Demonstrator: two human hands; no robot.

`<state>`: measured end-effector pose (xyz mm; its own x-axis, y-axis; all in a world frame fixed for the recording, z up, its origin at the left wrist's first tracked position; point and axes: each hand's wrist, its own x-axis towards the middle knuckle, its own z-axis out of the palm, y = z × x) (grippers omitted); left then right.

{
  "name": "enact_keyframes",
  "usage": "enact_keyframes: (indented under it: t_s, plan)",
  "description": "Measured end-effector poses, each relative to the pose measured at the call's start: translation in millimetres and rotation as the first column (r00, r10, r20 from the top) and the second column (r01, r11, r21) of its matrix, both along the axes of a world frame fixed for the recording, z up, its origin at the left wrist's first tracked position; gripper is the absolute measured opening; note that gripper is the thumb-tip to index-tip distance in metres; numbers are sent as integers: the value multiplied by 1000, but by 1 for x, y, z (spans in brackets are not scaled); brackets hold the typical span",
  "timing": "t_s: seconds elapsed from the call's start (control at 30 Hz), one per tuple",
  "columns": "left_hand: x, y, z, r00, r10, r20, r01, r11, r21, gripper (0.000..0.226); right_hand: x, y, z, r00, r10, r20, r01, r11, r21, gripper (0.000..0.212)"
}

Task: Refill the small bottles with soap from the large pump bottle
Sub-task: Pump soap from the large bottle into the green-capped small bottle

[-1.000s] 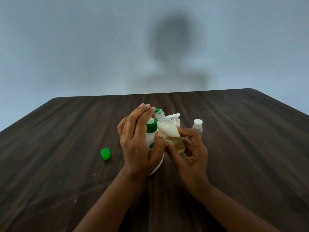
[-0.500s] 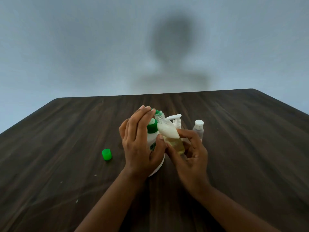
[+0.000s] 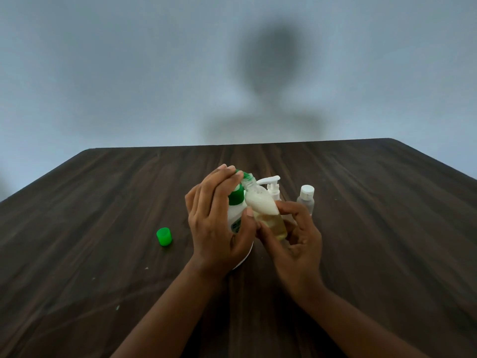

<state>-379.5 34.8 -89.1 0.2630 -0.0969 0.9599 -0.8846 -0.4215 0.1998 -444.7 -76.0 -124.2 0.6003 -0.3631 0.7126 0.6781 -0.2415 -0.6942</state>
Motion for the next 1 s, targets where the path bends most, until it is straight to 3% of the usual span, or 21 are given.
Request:
enact_keyframes:
  t_s: [0.47,1.0]
  plan:
    - [0,3,1,1000,7,12,-8,1000,18,39,-4,-5,2,993,-89,82,95,993,-67,34]
    - [8,4,-3,997,-36,71,37,999,-18,31,-1,-3,-4,998,-60,16,60,998,-18,36]
